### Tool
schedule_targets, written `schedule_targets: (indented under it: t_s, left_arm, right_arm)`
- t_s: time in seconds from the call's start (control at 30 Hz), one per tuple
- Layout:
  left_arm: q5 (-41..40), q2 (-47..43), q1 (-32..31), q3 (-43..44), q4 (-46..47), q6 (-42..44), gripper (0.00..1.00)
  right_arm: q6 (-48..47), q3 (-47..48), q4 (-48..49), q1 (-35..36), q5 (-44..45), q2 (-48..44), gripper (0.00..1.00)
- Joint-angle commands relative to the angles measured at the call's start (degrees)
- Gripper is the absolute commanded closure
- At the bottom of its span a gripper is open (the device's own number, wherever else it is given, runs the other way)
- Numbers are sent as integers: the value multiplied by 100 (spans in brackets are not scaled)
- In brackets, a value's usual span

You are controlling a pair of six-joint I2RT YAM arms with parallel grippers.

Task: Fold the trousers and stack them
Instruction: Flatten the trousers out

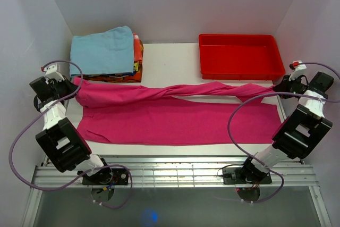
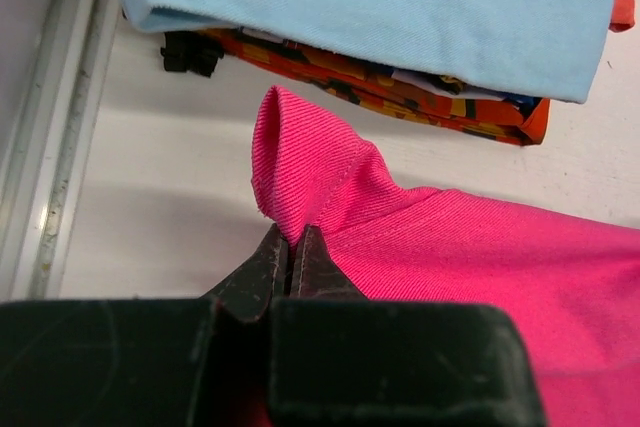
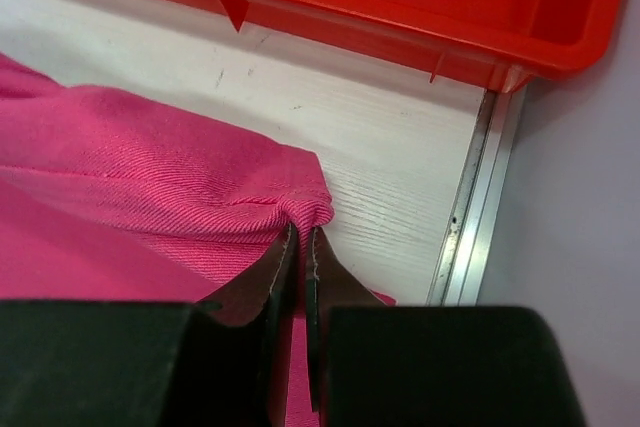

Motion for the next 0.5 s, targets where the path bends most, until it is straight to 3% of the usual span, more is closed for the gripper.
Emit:
schedule_targets:
  t_s: [0.0, 0.03, 0.1, 0.23, 0.27, 0.3, 0.4, 0.43, 0.47]
  left_arm:
    - [-69, 378, 203, 372, 229, -104, 100]
    - [11, 468, 194, 503, 122, -95, 100]
    - [3, 600, 203, 583, -98, -42, 100]
    - [-260, 750, 212, 566, -248, 379, 100]
    - [-278, 750, 229, 540, -275, 580, 100]
    - [-296, 750, 238, 505, -257, 643, 100]
    - [-165, 697, 291, 364, -213, 889, 100]
    - [-86, 697, 291, 355, -231, 942, 100]
    - [-50, 723, 291, 355, -248, 986, 100]
  right_arm:
    - [-1203, -367, 761, -129, 76, -326, 92]
    - [-1617, -343, 500, -77, 137, -326, 81]
    - [-2443, -229, -211, -32, 225, -230, 71]
    - [-4657, -533, -2090, -427, 270, -387, 73]
    - [-5819, -675, -2400, -628, 348, -570, 73]
    - [-6275, -850, -2586, -726, 601, -685, 71]
    - [-7104, -1335, -2623, -1086, 876, -1117, 56]
    - [-6940, -1275, -2588, -1131, 841, -1143, 48]
    - [-6608, -848, -2631, -1131, 780, -1004, 34]
